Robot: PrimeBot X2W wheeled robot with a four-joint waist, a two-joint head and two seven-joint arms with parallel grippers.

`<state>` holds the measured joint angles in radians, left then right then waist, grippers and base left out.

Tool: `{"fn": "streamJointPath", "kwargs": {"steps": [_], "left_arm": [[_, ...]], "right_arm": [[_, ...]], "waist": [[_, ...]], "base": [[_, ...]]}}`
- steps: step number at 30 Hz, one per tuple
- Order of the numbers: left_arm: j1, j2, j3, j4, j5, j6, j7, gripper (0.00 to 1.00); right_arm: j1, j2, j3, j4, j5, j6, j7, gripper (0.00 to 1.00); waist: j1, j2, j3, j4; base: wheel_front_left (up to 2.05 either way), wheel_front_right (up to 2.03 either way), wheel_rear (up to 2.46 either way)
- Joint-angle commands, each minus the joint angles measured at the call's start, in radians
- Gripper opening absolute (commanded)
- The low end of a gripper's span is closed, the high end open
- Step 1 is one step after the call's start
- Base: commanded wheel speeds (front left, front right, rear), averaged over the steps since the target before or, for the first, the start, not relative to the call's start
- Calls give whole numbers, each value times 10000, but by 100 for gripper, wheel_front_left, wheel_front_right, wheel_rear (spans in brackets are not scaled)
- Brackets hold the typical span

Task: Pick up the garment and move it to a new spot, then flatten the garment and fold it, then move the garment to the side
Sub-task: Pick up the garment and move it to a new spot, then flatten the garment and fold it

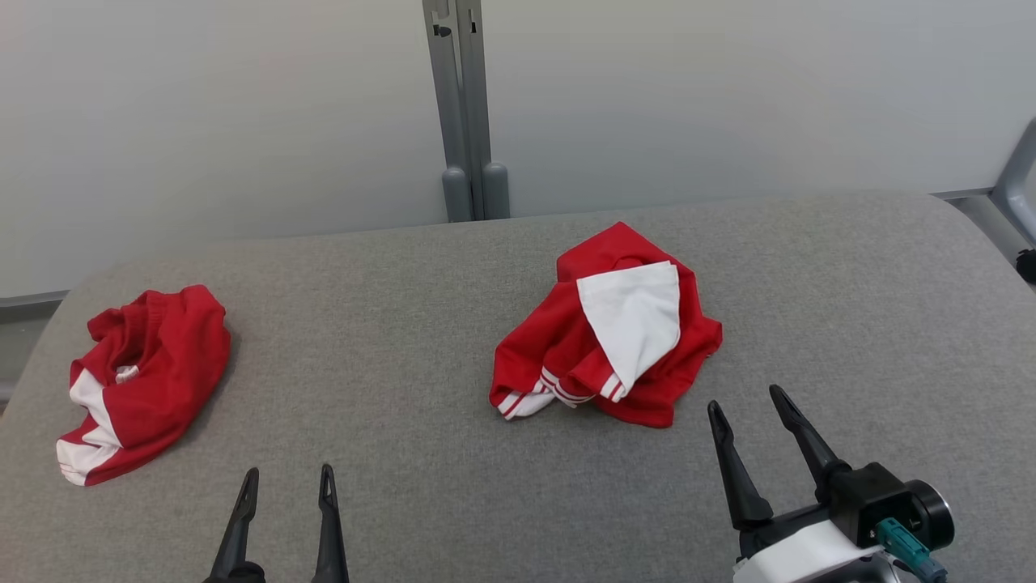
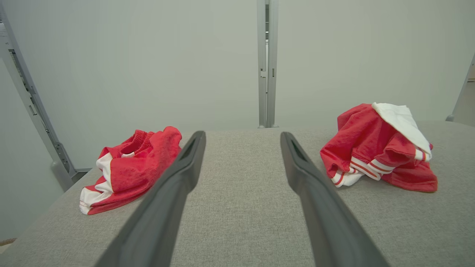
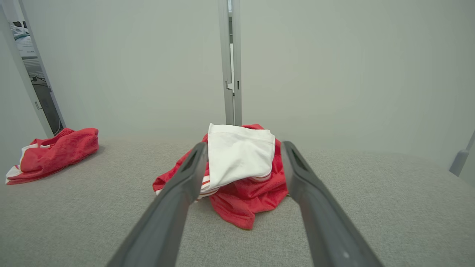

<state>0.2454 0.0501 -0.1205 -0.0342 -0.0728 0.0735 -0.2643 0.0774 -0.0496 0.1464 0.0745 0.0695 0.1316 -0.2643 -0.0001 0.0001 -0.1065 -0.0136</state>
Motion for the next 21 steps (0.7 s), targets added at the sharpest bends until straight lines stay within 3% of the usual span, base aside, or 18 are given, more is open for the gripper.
{"fn": "streamJointPath", "kwargs": {"steps": [1,21], "left_arm": [[152,9,2,-30,33,59,-1,100],[115,9,-220,-58,499,-192,-2,100]], "right_arm": [[122,-15,-25,25,2,-17,-3,100],[175,-15,10,206,263,-17,-3,100]], "waist": [[1,-1,-24,23],[1,-1,-77,102]], "base": [[0,0,0],[0,0,0]]}}
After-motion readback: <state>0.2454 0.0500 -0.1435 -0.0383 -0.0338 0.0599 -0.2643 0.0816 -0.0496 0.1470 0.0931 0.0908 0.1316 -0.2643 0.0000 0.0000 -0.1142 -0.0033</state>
